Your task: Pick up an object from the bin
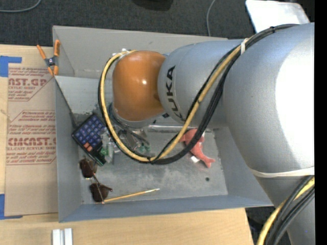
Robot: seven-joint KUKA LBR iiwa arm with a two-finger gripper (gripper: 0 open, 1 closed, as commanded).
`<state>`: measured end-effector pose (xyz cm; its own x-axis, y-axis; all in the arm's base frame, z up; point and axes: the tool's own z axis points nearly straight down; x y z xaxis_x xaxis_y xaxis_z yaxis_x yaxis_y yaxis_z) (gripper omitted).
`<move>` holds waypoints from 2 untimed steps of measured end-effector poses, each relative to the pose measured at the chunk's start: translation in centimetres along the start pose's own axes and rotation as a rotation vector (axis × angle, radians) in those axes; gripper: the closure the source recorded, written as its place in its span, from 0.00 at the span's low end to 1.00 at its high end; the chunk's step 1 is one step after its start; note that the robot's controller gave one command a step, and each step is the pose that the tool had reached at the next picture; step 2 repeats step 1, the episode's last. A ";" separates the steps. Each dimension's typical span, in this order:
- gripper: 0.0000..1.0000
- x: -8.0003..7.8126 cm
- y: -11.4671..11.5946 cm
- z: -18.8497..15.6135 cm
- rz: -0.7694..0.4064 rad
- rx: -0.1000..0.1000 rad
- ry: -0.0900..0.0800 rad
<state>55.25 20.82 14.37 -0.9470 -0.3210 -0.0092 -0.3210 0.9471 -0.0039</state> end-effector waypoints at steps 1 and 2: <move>1.00 -0.4 -0.2 0.4 -0.042 0.000 -0.003; 1.00 -0.4 -0.2 0.4 -0.042 0.000 -0.003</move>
Offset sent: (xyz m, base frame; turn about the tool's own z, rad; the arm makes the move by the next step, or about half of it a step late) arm -0.0017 0.0069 0.0198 -0.1167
